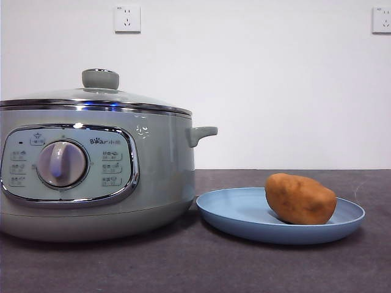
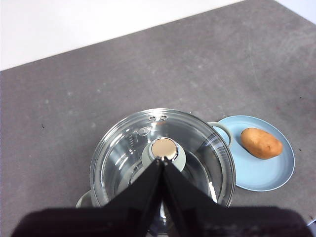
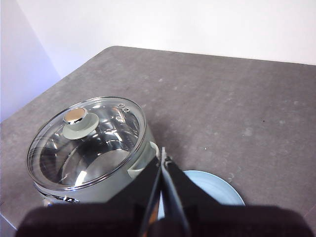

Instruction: Take the potato out from the steamer,put the potato on the plate,close the lid

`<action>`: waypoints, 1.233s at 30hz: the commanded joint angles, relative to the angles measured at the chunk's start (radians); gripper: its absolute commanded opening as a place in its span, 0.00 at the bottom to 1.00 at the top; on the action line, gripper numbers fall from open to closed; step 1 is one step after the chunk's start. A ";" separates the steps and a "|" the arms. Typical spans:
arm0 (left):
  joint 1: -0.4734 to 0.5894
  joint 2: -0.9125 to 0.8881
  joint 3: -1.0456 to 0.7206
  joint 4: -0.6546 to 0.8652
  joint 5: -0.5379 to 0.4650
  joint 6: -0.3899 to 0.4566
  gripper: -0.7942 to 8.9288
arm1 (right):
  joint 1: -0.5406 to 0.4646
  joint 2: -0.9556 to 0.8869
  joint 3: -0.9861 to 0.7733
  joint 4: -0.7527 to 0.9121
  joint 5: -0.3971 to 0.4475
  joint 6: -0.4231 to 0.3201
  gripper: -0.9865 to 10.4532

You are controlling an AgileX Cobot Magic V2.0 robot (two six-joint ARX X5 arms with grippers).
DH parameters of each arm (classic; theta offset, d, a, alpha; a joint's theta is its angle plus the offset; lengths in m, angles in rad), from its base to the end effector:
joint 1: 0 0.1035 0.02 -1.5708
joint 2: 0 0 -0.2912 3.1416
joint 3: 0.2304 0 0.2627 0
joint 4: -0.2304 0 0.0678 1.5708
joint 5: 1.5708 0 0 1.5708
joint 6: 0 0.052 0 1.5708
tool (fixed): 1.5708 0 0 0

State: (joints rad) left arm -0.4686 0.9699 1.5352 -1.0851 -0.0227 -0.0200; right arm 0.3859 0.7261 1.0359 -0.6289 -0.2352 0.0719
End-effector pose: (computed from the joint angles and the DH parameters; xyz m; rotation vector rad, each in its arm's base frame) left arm 0.1283 -0.0636 0.4719 0.1082 0.5125 -0.4306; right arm 0.1251 0.0639 0.3948 0.0446 0.3453 0.6038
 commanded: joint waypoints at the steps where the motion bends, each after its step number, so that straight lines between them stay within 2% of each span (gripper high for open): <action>1: -0.003 0.013 -0.005 0.003 -0.001 -0.010 0.08 | 0.000 -0.002 0.003 0.005 0.002 0.010 0.09; 8: 0.036 -0.025 -0.007 0.019 0.003 -0.023 0.08 | 0.000 -0.002 0.003 0.005 0.002 0.010 0.09; 10: 0.079 -0.060 -0.037 0.077 0.005 -0.067 0.08 | 0.000 -0.002 0.003 0.005 0.002 0.010 0.09; 13: 0.150 -0.159 -0.198 0.319 0.007 -0.122 0.08 | 0.000 -0.002 0.003 0.005 0.002 0.010 0.09; 16: 0.207 -0.291 -0.448 0.586 0.034 -0.167 0.08 | 0.000 -0.002 0.003 0.005 0.002 0.010 0.09; 20: 0.259 -0.451 -0.748 0.782 0.051 -0.177 0.08 | 0.000 -0.002 0.003 0.005 0.002 0.010 0.09; 28: 0.356 -0.705 -1.213 0.918 0.050 -0.202 0.08 | 0.000 -0.002 0.003 0.005 0.002 0.010 0.09; 37: 0.406 -0.930 -1.497 0.935 0.050 -0.217 0.08 | 0.000 -0.002 0.003 0.005 0.002 0.010 0.09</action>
State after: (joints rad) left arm -0.0662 0.0574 0.0559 -0.1627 0.0223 -0.2298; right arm 0.3859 0.7261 1.0359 -0.6289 -0.2348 0.0719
